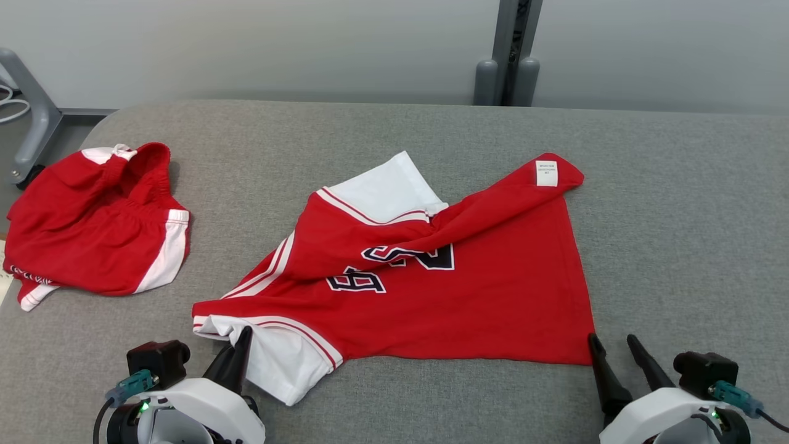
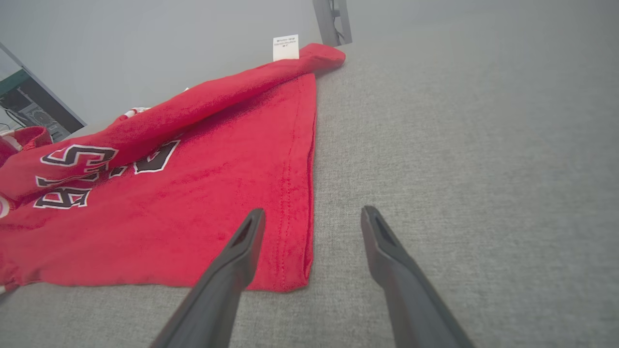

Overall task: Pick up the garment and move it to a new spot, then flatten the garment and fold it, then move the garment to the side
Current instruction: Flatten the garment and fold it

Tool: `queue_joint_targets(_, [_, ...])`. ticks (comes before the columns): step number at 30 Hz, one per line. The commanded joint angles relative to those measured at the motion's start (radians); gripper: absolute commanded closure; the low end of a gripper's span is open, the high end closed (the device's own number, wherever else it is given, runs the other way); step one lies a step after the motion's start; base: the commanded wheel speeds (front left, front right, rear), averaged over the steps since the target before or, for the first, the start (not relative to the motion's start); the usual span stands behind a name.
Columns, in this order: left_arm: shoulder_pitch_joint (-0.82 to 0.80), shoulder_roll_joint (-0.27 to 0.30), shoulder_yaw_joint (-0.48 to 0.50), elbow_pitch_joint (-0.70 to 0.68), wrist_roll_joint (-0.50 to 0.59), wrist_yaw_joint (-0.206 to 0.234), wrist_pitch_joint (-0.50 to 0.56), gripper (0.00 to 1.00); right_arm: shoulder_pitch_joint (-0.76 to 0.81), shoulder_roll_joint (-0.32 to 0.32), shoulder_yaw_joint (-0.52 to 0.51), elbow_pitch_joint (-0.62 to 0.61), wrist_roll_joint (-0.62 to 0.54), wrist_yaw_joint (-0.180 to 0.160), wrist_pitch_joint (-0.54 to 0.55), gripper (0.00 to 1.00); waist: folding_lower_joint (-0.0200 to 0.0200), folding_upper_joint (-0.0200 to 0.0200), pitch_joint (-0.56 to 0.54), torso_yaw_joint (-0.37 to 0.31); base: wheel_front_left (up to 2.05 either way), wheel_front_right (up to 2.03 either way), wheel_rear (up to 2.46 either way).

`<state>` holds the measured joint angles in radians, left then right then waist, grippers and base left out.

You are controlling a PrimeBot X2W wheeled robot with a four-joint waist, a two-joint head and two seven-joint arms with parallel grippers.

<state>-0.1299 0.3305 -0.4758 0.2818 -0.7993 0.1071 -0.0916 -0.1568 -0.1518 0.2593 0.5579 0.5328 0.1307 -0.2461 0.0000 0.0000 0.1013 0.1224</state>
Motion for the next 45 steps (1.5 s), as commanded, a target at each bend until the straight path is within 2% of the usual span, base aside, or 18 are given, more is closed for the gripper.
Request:
queue_joint_targets(1, [0.004,0.006,0.0,-0.006,0.004,0.006,0.002,1.0,-0.004,0.0,0.002,0.011,0.008,0.0,0.008,0.0,0.0,0.0,0.0,0.004,0.0,0.0,0.0])
queue_joint_targets(12, [0.018,0.015,-0.012,-0.036,-0.002,0.017,0.026,1.0,-0.044,0.013,0.057,0.107,0.054,0.0,0.028,0.0,0.0,0.0,-0.008,0.028,0.0,0.0,0.0])
queue_joint_targets(13, [0.02,0.016,-0.013,-0.037,-0.002,0.017,0.026,1.0,-0.047,0.014,0.061,0.116,0.06,0.0,0.029,0.13,0.0,0.0,-0.007,0.029,0.0,0.0,0.0])
queue_joint_targets(14, [0.02,0.017,-0.014,-0.038,-0.002,0.018,0.027,1.0,-0.051,0.013,0.064,0.123,0.064,0.0,0.028,0.51,0.0,0.0,-0.007,0.03,0.0,0.0,0.0])
queue_joint_targets(17, [0.021,0.02,-0.015,-0.041,-0.003,0.021,0.029,1.0,-0.06,0.011,0.076,0.133,0.074,0.0,0.024,1.0,0.0,0.0,-0.005,0.031,0.0,0.0,0.0])
queue_joint_targets(23, [0.021,0.024,-0.018,-0.042,-0.006,0.021,0.035,1.0,-0.075,0.01,0.097,0.154,0.096,0.0,0.026,1.0,0.0,0.0,-0.001,0.029,0.0,0.0,0.0])
queue_joint_targets(30, [0.02,0.032,-0.02,-0.068,0.0,0.028,0.036,1.0,-0.073,-0.001,0.091,0.086,0.132,0.0,-0.011,1.0,0.0,0.0,-0.016,0.019,0.0,0.0,0.0])
queue_joint_targets(36, [0.014,0.05,-0.006,-0.133,0.01,0.047,0.03,1.0,-0.06,-0.03,0.081,-0.029,0.178,0.0,-0.02,1.0,0.0,0.0,-0.021,0.012,0.0,0.0,0.0])
queue_joint_targets(45, [0.022,0.086,0.029,-0.297,0.02,0.091,0.022,1.0,-0.012,-0.046,-0.005,-0.288,0.116,0.0,-0.021,1.0,0.0,0.0,-0.042,-0.007,0.0,0.0,0.0])
